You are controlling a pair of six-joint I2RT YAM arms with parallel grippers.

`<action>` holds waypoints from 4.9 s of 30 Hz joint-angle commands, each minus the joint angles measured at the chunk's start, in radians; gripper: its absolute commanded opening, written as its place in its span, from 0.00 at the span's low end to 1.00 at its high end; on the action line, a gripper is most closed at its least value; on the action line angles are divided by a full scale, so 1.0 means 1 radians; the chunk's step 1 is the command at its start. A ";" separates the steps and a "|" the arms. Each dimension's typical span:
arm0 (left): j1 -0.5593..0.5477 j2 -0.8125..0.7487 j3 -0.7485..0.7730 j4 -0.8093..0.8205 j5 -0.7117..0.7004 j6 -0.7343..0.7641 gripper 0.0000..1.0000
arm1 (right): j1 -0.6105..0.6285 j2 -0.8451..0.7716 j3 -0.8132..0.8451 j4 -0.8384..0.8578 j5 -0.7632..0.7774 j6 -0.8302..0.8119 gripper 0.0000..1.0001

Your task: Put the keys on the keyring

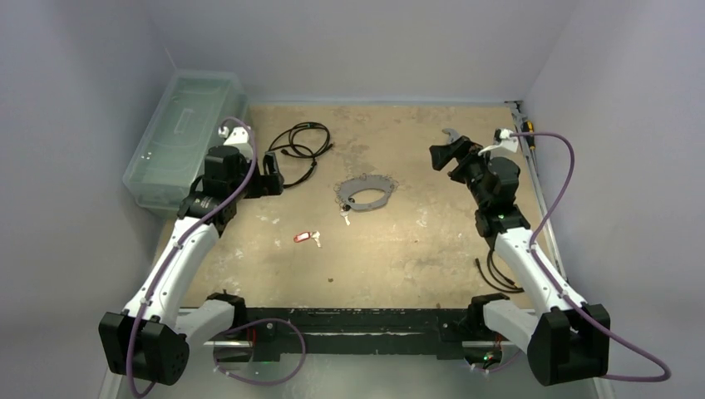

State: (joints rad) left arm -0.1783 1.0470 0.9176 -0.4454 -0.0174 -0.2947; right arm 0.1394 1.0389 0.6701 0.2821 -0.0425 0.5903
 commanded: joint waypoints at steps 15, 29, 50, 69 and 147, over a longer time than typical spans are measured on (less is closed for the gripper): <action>-0.078 0.030 -0.006 0.059 0.165 0.058 0.94 | 0.049 0.200 0.376 -0.525 0.026 -0.005 0.99; -0.128 0.025 -0.005 0.053 0.170 0.065 0.84 | 0.316 0.443 0.547 -0.614 0.113 0.117 0.93; -0.162 0.005 -0.006 0.043 0.113 0.065 0.76 | 0.379 0.941 0.871 -0.525 -0.225 -0.105 0.70; -0.178 0.010 -0.004 0.041 0.088 0.067 0.71 | 0.378 1.201 1.151 -0.657 -0.237 -0.239 0.57; -0.187 -0.007 -0.012 0.109 0.245 0.059 0.61 | 0.347 0.688 0.396 0.189 -0.472 -0.227 0.00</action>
State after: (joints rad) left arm -0.3614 1.0756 0.9176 -0.4000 0.1837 -0.2420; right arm 0.4889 1.8019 1.1275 0.2653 -0.4557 0.3183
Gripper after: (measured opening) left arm 0.618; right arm 0.007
